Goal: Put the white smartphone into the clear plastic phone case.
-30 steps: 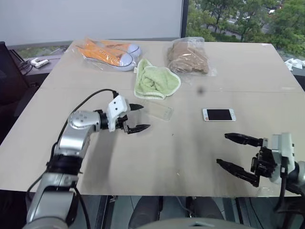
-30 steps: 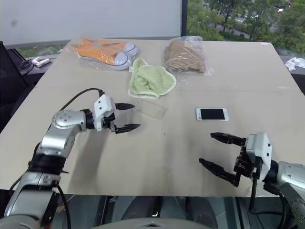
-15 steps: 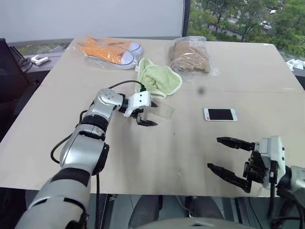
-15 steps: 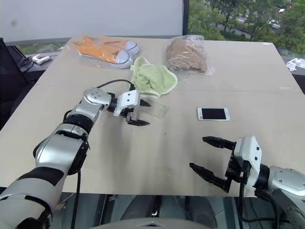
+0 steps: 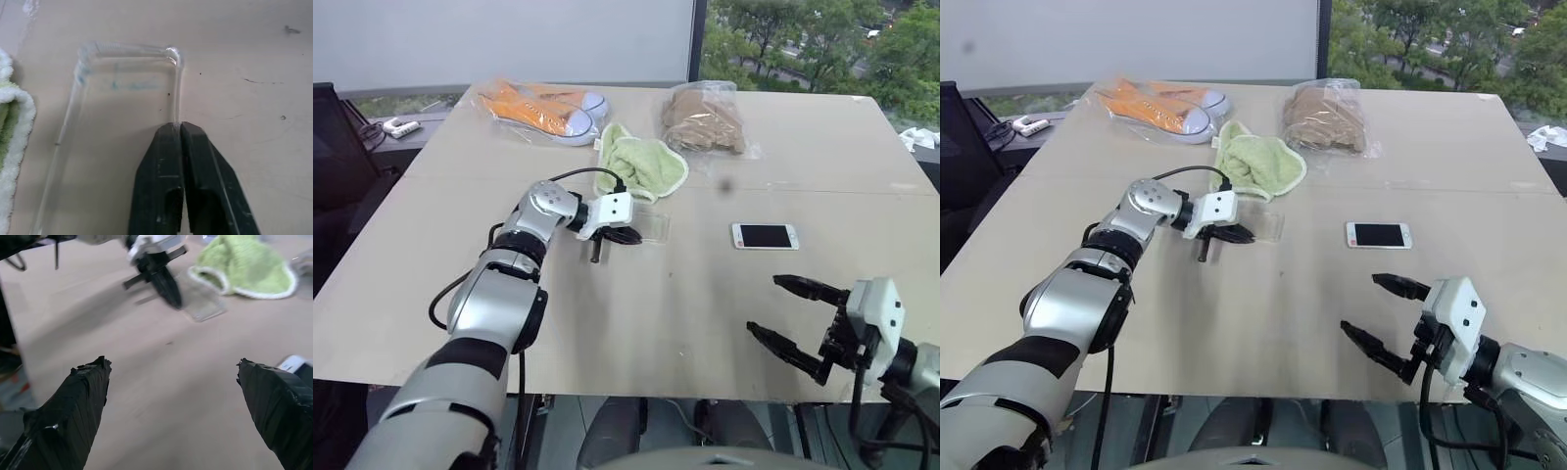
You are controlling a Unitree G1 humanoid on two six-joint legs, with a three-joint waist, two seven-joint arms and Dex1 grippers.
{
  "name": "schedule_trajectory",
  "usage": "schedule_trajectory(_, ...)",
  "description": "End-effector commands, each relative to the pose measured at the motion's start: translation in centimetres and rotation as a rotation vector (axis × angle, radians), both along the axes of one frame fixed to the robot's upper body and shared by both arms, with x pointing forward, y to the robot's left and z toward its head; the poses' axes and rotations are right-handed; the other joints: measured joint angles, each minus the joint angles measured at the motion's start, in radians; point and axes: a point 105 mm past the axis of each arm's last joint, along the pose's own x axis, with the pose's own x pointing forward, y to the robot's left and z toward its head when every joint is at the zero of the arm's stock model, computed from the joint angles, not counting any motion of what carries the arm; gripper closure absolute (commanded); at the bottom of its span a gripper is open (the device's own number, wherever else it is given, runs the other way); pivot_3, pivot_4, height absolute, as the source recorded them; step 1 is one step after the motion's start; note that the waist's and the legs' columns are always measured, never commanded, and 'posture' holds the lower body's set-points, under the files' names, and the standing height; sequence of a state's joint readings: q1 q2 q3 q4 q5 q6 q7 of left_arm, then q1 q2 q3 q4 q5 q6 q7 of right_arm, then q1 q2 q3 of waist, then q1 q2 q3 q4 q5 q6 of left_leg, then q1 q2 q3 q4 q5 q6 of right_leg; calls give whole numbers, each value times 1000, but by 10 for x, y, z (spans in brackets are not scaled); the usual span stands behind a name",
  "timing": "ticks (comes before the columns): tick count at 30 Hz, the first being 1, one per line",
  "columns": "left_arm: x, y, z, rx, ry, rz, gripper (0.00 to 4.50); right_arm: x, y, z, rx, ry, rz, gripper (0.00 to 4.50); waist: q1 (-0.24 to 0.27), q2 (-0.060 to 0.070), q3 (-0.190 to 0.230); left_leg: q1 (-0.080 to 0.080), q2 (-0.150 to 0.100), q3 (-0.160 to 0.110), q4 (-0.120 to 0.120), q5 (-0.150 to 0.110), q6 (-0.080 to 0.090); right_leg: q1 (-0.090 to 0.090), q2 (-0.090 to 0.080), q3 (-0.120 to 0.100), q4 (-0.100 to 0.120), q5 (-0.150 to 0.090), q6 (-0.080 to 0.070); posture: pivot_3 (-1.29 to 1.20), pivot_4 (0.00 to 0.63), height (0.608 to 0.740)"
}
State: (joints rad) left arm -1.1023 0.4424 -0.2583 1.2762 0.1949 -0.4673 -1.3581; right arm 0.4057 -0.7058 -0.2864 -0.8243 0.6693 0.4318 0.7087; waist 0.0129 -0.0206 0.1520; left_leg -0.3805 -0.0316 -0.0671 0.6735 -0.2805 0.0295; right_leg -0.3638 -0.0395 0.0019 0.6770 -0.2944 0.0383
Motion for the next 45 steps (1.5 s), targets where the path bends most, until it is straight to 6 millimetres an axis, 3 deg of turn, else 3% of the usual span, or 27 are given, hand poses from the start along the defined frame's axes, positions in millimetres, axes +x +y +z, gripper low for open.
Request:
schedule_trajectory(1,-6,-2,2,-49,45,-33,4425,2,0,12,0,-64,-18,0,-1,0,0,-1,0,0,0,0,0,-1,0,0,0,0,0,0,150,740)
schedule_trajectory(7,-16,-16,32,-190,127,-103,4425,7,-6,17,22,-78,-41,0,-4,0,0,-15,0,0,1,1,-1,-15,0,1,2,0,0,0,150,740)
schedule_trajectory(10,-36,-25,41,-211,153,-151,4425,8,-12,18,23,-74,-46,0,-10,0,0,-16,0,0,2,2,-4,-15,-1,2,1,0,0,0,150,740)
schedule_trajectory(13,-60,-44,33,-198,185,-161,4425,3,-20,10,-9,-37,-35,0,-17,1,0,-16,0,0,1,2,-4,-15,-5,6,0,0,0,0,150,740)
schedule_trajectory(16,-84,-67,14,-175,205,-145,4425,0,-32,2,-53,-9,-49,0,-16,1,0,-16,0,0,1,2,-4,-15,-6,6,0,0,0,0,150,740)
schedule_trajectory(21,-116,-104,-5,-225,304,-17,4425,-9,-49,0,-79,13,-83,0,-13,1,0,-15,0,0,1,0,0,-15,-6,7,1,0,0,0,150,740)
schedule_trajectory(24,-126,-106,-12,-207,323,49,4425,-15,-50,0,-77,22,-75,0,-16,2,-1,-14,1,0,1,0,0,-14,-5,8,2,0,0,0,150,740)
schedule_trajectory(32,-144,-102,-12,-194,300,-12,4425,-23,-57,-13,-157,74,0,0,-8,4,-1,-12,1,2,1,0,0,-12,-6,9,1,0,0,0,150,740)
schedule_trajectory(33,-145,-103,-11,-202,297,-30,3898,-22,-58,-13,-157,72,4,0,-5,4,-1,-12,1,2,1,0,0,-12,-6,9,1,0,0,0,150,740)
schedule_trajectory(34,-145,-103,-9,-209,285,-46,3675,-22,-58,-12,-155,68,7,0,-1,4,-1,-12,1,2,1,0,0,-13,-6,9,1,0,0,0,150,740)
schedule_trajectory(41,-143,-100,4,-286,228,-73,216,-13,-58,-6,-135,86,39,0,1,4,-1,-12,1,2,1,0,0,-13,-6,9,1,0,0,0,150,740)
schedule_trajectory(42,-143,-100,7,-297,223,-78,28,-10,-59,-5,-139,85,38,0,1,4,-1,-12,1,2,1,0,0,-13,-6,9,1,0,0,0,150,740)
schedule_trajectory(45,-128,-86,37,-420,168,-18,28,13,-63,-1,-194,61,45,0,-5,3,-1,-12,1,3,1,0,0,-13,-6,10,1,0,0,0,150,740)
